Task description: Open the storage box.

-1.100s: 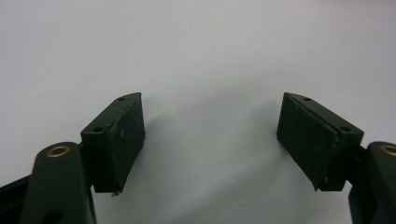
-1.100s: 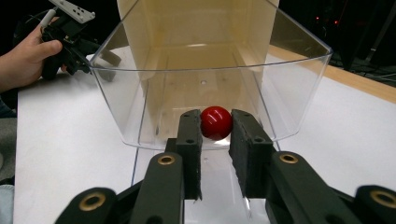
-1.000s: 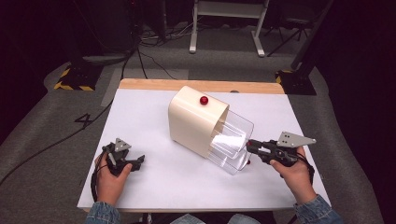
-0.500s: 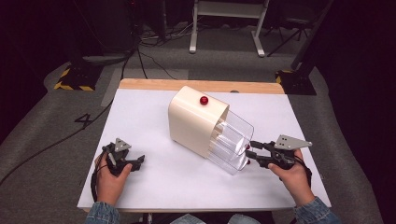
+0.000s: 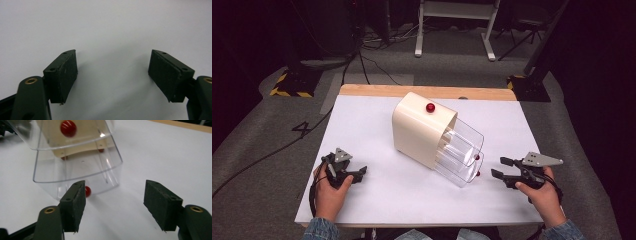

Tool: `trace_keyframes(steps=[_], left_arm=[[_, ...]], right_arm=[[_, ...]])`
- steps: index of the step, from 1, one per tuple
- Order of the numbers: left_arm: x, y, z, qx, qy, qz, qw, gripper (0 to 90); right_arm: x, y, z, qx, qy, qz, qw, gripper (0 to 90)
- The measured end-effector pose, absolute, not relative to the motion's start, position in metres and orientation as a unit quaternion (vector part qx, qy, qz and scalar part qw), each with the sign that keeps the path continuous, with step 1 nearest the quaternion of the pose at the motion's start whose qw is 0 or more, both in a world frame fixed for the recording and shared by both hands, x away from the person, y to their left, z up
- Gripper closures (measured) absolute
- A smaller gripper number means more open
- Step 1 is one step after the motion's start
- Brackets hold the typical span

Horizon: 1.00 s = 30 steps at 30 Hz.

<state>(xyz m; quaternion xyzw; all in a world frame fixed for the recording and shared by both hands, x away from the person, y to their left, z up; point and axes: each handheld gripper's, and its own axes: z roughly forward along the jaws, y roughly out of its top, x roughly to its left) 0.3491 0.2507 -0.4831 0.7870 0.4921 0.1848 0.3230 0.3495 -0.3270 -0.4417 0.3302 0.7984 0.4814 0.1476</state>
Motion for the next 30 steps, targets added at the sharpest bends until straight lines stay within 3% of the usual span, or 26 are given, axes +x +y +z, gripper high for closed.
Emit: trace_keyframes(steps=[17, 30], left_arm=[[0.349, 0.251, -0.483, 0.787, 0.492, 0.185, 0.323, 23.7], [0.349, 0.251, -0.483, 0.787, 0.492, 0.184, 0.323, 23.7]], right_arm=[[0.329, -0.396, -0.454, 0.399, 0.813, 0.396, 0.15, 25.5], [0.337, -0.406, -0.48, 0.411, 0.821, 0.355, 0.174, 14.2]])
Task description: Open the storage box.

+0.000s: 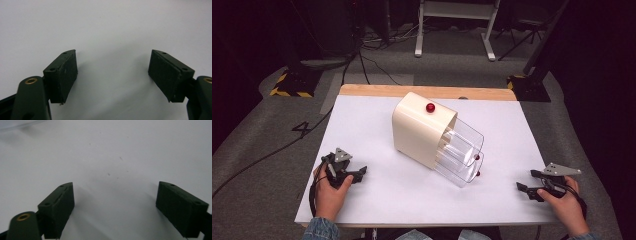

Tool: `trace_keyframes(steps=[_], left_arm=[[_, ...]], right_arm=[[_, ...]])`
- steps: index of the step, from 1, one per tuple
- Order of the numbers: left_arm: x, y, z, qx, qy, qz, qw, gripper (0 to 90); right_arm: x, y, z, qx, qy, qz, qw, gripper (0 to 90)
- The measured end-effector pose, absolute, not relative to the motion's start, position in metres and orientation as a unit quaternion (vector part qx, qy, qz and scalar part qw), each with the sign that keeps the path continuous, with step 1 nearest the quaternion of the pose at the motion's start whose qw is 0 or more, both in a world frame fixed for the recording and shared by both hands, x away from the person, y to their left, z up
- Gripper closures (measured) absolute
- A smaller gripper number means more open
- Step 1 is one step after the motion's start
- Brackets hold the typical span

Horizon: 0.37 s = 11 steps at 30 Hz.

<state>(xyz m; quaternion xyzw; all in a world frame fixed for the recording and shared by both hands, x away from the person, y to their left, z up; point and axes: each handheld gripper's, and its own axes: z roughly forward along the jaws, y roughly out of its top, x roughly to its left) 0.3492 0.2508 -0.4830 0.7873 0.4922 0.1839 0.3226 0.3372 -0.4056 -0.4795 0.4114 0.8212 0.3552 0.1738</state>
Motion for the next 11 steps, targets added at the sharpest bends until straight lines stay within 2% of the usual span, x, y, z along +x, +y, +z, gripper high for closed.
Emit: trace_keyframes(steps=[9, 11], left_arm=[[0.3491, 0.2508, -0.483, 0.787, 0.492, 0.185, 0.323, 23.7], [0.3491, 0.2506, -0.483, 0.787, 0.492, 0.185, 0.323, 23.7]], right_arm=[[0.3343, -0.4031, -0.482, 0.404, 0.822, 0.351, 0.193, 13.2], [0.3336, -0.4021, -0.4822, 0.407, 0.821, 0.346, 0.203, 8.0]])
